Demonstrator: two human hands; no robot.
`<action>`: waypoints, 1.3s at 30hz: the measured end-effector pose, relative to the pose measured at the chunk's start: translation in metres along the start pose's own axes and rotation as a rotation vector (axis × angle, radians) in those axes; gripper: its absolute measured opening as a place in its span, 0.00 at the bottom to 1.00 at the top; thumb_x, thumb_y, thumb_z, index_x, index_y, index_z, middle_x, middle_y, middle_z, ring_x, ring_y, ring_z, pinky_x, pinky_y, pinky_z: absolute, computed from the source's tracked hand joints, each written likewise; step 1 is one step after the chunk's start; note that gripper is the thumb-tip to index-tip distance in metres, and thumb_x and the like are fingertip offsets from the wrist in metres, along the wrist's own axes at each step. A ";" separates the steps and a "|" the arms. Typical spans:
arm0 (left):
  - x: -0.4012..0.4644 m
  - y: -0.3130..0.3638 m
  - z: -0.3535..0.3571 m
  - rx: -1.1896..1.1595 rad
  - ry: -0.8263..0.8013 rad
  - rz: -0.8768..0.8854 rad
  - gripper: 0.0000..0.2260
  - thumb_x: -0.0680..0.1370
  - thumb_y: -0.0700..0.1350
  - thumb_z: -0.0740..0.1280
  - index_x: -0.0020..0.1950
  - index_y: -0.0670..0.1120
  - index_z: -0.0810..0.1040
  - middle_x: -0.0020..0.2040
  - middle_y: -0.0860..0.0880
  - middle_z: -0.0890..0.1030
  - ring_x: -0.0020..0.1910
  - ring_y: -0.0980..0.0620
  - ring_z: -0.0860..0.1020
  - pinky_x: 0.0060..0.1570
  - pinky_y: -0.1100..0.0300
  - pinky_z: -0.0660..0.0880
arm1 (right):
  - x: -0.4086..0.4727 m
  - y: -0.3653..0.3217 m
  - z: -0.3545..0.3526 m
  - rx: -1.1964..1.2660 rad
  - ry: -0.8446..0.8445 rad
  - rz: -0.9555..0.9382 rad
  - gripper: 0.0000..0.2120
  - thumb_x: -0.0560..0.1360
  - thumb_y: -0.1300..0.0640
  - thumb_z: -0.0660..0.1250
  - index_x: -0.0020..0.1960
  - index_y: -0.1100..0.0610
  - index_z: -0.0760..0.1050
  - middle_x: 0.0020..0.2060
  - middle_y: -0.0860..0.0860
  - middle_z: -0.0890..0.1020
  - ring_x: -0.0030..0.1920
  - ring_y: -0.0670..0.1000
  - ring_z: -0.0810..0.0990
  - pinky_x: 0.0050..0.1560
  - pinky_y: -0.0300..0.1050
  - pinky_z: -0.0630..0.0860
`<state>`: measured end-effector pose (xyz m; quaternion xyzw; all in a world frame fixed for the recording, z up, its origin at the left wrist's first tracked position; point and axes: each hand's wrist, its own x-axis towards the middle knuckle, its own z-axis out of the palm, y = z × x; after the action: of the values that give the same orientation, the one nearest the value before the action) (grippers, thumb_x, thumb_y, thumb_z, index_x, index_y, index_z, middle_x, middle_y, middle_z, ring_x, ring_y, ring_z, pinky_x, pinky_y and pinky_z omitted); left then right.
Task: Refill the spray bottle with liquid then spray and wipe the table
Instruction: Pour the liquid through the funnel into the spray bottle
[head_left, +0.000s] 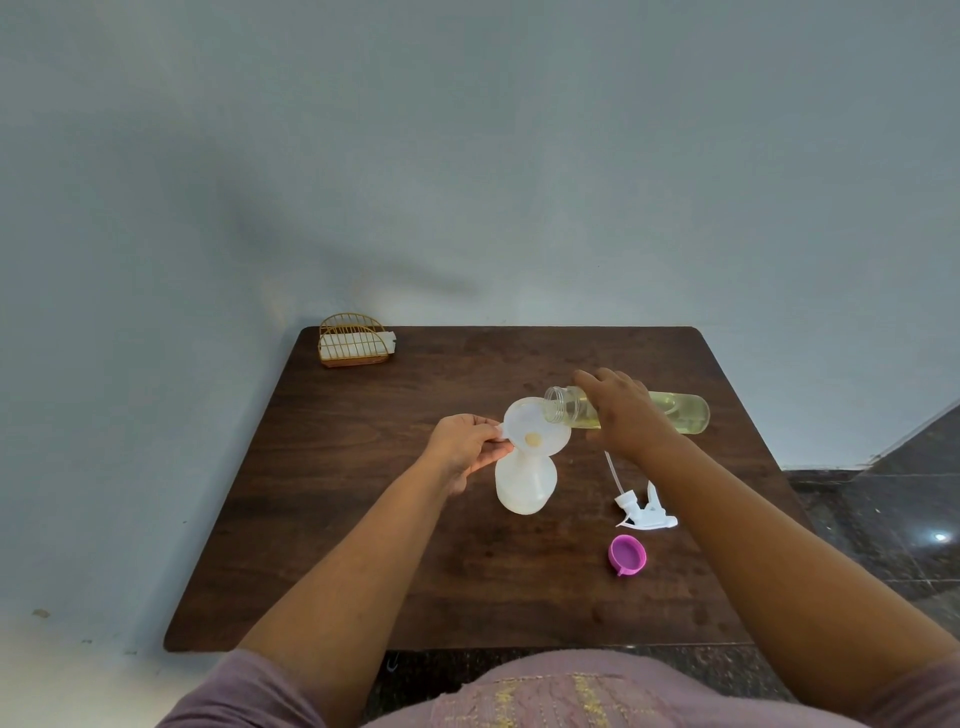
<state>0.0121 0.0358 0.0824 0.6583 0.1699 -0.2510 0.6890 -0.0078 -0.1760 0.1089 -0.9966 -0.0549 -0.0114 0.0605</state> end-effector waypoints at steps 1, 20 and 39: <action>0.000 0.000 0.000 0.003 0.002 -0.002 0.06 0.78 0.35 0.67 0.54 0.37 0.79 0.50 0.40 0.83 0.48 0.48 0.84 0.46 0.58 0.82 | 0.000 0.000 0.000 0.000 -0.002 0.000 0.31 0.66 0.59 0.73 0.67 0.54 0.67 0.52 0.54 0.75 0.56 0.56 0.74 0.59 0.51 0.69; -0.003 0.001 -0.001 -0.020 -0.019 0.001 0.07 0.79 0.34 0.66 0.55 0.35 0.78 0.51 0.38 0.83 0.48 0.48 0.83 0.44 0.60 0.82 | 0.002 -0.007 -0.006 0.065 0.007 -0.008 0.33 0.67 0.60 0.73 0.69 0.55 0.66 0.52 0.53 0.74 0.56 0.56 0.73 0.60 0.50 0.67; -0.001 0.003 -0.003 -0.044 -0.023 -0.008 0.07 0.79 0.33 0.65 0.56 0.34 0.77 0.48 0.39 0.83 0.45 0.49 0.83 0.45 0.60 0.82 | 0.010 -0.015 -0.007 0.007 0.005 -0.048 0.30 0.67 0.58 0.73 0.66 0.55 0.67 0.51 0.54 0.75 0.55 0.56 0.74 0.58 0.51 0.69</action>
<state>0.0130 0.0391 0.0847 0.6395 0.1701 -0.2576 0.7041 0.0003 -0.1607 0.1181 -0.9947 -0.0788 -0.0153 0.0639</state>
